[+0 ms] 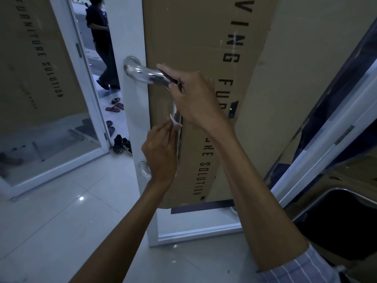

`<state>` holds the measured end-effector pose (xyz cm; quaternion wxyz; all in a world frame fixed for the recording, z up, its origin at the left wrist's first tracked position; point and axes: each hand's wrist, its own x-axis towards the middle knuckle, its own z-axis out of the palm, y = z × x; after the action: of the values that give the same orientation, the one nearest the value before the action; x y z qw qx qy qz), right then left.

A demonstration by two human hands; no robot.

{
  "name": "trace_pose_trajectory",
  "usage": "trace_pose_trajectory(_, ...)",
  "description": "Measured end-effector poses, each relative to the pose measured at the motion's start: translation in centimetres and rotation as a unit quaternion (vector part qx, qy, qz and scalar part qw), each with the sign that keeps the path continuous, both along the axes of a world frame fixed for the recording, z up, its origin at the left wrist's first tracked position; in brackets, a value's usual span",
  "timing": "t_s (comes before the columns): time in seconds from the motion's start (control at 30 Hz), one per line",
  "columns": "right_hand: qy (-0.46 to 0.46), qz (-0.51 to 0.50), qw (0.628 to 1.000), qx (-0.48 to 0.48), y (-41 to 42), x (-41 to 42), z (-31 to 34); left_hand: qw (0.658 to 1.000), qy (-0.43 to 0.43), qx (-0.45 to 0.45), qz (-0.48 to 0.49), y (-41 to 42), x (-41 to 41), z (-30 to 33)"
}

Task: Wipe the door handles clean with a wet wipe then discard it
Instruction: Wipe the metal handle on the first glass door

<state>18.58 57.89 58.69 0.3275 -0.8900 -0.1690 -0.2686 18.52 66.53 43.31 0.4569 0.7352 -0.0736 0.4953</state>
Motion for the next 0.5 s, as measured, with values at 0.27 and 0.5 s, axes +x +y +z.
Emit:
trace_pose_trajectory(0.27,-0.007,-0.011,1.0,-0.004,0.2,-0.1,0.0,1.0,0.005,-0.018,-0.021,0.0,-0.3,0.6)
trace_pose_trajectory(0.5,0.005,-0.019,1.0,-0.023,0.2,-0.5,0.4,0.998,0.034,-0.032,-0.031,0.1,-0.8,-0.8)
